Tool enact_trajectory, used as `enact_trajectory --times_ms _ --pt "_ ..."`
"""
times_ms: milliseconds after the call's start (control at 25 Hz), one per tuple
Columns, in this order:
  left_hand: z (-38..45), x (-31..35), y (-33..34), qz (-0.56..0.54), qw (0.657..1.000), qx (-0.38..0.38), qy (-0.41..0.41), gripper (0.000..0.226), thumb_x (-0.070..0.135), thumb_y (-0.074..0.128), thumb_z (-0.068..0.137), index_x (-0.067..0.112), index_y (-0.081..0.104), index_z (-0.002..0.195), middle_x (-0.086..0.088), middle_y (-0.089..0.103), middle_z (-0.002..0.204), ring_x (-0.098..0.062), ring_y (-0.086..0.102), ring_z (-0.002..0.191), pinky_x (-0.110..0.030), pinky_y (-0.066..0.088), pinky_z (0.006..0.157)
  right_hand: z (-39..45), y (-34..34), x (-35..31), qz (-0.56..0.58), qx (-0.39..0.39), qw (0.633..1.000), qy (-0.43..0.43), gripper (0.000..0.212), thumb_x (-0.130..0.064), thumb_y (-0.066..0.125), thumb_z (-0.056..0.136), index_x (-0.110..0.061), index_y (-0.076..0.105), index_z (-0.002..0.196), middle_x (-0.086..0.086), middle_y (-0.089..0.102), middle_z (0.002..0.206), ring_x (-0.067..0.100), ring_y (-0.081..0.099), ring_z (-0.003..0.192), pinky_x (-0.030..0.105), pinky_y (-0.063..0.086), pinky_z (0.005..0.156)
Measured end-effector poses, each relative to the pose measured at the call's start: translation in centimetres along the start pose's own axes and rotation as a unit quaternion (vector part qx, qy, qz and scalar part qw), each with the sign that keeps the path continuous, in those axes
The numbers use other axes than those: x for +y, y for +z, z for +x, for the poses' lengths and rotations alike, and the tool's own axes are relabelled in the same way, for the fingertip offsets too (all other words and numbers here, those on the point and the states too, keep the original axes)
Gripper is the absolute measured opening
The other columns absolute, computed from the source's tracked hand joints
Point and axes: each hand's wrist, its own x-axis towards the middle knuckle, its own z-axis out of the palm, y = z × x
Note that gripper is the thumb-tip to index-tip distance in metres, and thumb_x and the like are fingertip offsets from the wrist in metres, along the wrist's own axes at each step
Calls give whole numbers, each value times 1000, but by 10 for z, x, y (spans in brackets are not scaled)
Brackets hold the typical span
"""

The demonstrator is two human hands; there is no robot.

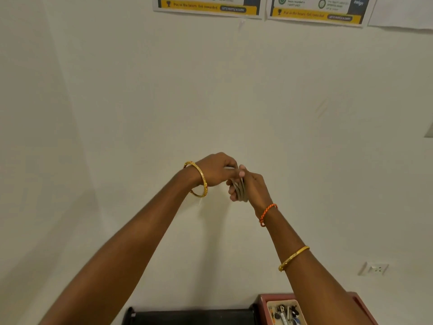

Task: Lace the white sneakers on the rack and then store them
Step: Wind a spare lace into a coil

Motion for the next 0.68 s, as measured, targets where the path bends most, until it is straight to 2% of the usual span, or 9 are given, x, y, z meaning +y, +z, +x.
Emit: enact_trajectory --times_ms 80,120,200,280,400,520,600,680 --pt "6 -1 -8 -33 999 32 0 28 38 53 93 16 66 83 8 57 72 -7 51 68 -19 39 62 -3 -1 -6 8 -8 1000 8 52 -37 33 102 0 61 78 3 58 52 11 47 39 19 41 42" --pt "7 -3 -8 -93 995 40 -4 28 38 54 92 15 65 80 8 53 66 -6 46 60 -17 38 58 -3 -3 -9 22 -7 1000 12 54 -39 33 101 -1 61 74 2 56 50 11 44 39 19 39 42" --pt "6 -8 -1 -239 970 46 -17 29 38 54 92 16 64 79 8 42 55 -7 35 48 -18 36 54 -2 -6 -15 57 -6 998 25 54 -40 35 100 -4 61 70 1 52 47 11 40 39 20 37 45" --pt "3 -13 10 -329 943 46 -29 29 38 52 94 16 64 81 8 34 54 -8 29 46 -21 35 54 -1 -8 -17 69 -13 997 40 51 -38 38 99 -6 62 68 1 49 47 10 38 38 22 36 48" --pt "3 -17 20 -382 920 66 -51 28 38 50 94 15 63 84 5 34 62 -7 27 44 -20 36 53 -3 -9 -14 101 -28 993 51 49 -37 39 99 -7 64 69 2 45 47 11 35 37 23 35 46" --pt "1 -20 27 -426 895 98 -92 21 32 53 95 16 64 87 4 41 66 -5 33 41 -22 39 55 -4 -10 -18 218 -62 973 52 52 -34 37 99 -6 64 63 -1 38 40 9 31 33 20 33 39" --pt "-2 -21 37 -437 890 78 -109 17 26 54 95 16 63 85 2 50 69 -6 41 43 -22 43 56 -2 -11 -21 299 -79 950 42 51 -31 37 97 -4 60 60 -1 38 41 9 33 34 19 34 39" --pt "-7 -20 50 -430 892 57 -123 15 21 52 96 15 64 87 1 57 72 -7 46 46 -20 44 53 0 -13 -19 363 -75 928 31 47 -27 37 97 -2 61 66 1 45 46 10 42 38 21 40 41"
